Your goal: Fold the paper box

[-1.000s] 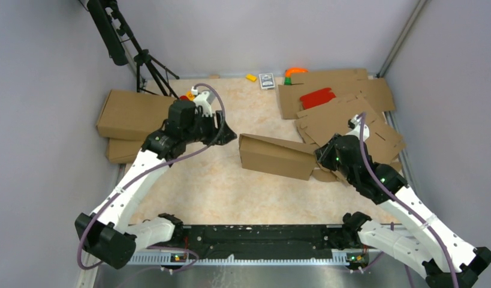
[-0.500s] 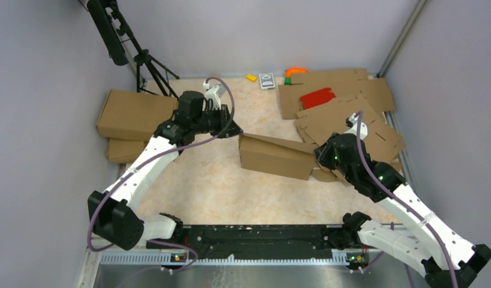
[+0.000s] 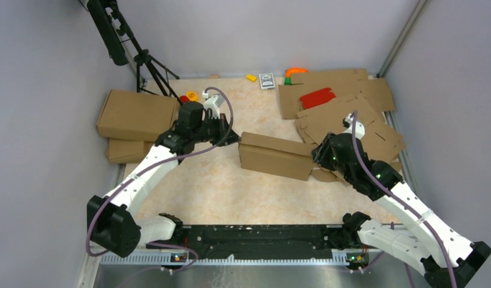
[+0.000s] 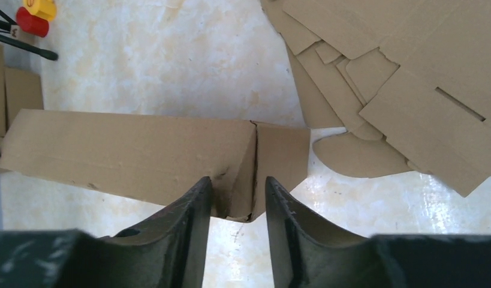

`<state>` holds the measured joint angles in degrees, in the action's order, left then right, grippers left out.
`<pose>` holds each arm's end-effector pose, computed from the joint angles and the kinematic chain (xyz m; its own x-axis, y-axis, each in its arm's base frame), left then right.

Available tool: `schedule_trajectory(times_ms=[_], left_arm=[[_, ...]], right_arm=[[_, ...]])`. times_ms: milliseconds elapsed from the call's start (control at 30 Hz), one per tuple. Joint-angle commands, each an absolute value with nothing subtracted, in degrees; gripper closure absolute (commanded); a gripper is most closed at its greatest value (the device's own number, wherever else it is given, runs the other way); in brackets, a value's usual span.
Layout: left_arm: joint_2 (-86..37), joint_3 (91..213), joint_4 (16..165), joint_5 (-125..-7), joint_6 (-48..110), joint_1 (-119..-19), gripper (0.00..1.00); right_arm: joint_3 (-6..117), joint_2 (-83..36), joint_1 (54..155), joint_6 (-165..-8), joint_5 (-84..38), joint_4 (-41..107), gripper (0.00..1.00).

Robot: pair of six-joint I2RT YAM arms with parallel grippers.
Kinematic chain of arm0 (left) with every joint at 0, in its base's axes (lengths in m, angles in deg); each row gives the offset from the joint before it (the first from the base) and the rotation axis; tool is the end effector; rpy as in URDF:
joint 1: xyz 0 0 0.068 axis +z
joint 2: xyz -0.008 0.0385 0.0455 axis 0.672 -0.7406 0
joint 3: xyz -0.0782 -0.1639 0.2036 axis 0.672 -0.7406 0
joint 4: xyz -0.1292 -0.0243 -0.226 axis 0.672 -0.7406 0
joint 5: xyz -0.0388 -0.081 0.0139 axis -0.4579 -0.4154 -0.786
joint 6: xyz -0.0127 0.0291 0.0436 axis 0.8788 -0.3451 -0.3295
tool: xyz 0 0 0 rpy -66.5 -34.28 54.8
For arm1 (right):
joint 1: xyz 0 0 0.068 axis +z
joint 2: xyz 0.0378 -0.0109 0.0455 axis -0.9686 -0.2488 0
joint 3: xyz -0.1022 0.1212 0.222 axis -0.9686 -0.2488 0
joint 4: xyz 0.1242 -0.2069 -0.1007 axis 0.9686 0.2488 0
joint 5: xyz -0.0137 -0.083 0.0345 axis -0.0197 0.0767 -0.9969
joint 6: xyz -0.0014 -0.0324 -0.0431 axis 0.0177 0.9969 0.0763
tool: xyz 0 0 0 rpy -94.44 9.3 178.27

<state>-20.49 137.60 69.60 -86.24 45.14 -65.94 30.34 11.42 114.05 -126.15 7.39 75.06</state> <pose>0.2456 -0.1265 0.3113 -0.7431 -0.0856 -0.6637 0.4503 0.6696 -0.5906 0.1339 0.0887 0.3162 -0.5726 0.4019 -0.7146 0.1202 0.9033 0.4118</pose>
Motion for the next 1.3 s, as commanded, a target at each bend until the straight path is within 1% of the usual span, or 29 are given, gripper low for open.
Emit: schedule_trajectory(times_ms=[0,100,300,433,567,633,733,933,1000,1067,1100,1133,1200,1267], left_arm=[[-20.33,137.06,64.31,-82.09,42.85,-65.97,0.99],[-20.56,138.53,63.25,-81.97,42.27,-66.03,0.98],[-21.03,139.27,62.79,-82.04,41.95,-66.04,0.98],[-21.11,138.92,63.13,-82.28,42.14,-65.99,0.98],[-21.25,138.58,63.31,-82.22,42.15,-66.10,0.98],[-21.41,138.49,63.40,-82.21,42.15,-66.11,0.98],[-21.88,138.47,63.53,-82.29,42.15,-66.36,0.98],[-21.46,140.12,62.36,-81.38,42.29,-67.11,0.98],[-21.38,142.20,60.72,-80.60,41.75,-67.13,0.96],[-21.64,145.04,58.29,-79.79,40.80,-67.18,0.87],[-21.73,147.05,57.08,-79.24,40.32,-67.16,0.75],[-21.73,148.46,56.17,-78.63,39.70,-67.18,0.70],[-21.91,151.34,54.39,-77.15,38.74,-67.12,0.67],[-22.04,153.74,53.31,-76.75,38.29,-67.14,0.70]], right_arm=[[32.35,10.00,114.27,-122.54,4.32,80.14,0.59],[36.05,9.64,114.18,-121.24,4.12,80.95,0.52],[40.89,8.95,113.66,-120.03,4.76,83.25,0.53],[36.84,10.45,113.32,-121.22,6.22,84.03,0.60],[29.54,12.74,112.99,-123.00,5.03,82.27,0.77],[26.85,13.09,112.67,-123.58,4.11,81.40,0.84],[26.69,12.61,112.21,-123.25,3.52,80.93,0.88],[35.98,10.24,111.47,-119.67,4.54,83.25,0.88],[39.25,9.25,111.38,-118.42,4.70,84.17,0.88],[41.94,8.47,111.41,-117.54,4.75,84.86,0.87],[42.80,8.24,111.37,-117.13,4.75,85.12,0.86],[43.58,7.95,111.31,-116.75,4.75,85.29,0.85],[44.89,7.54,111.28,-116.20,4.77,85.53,0.85],[46.11,7.12,111.28,-115.69,4.15,85.47,0.85]])
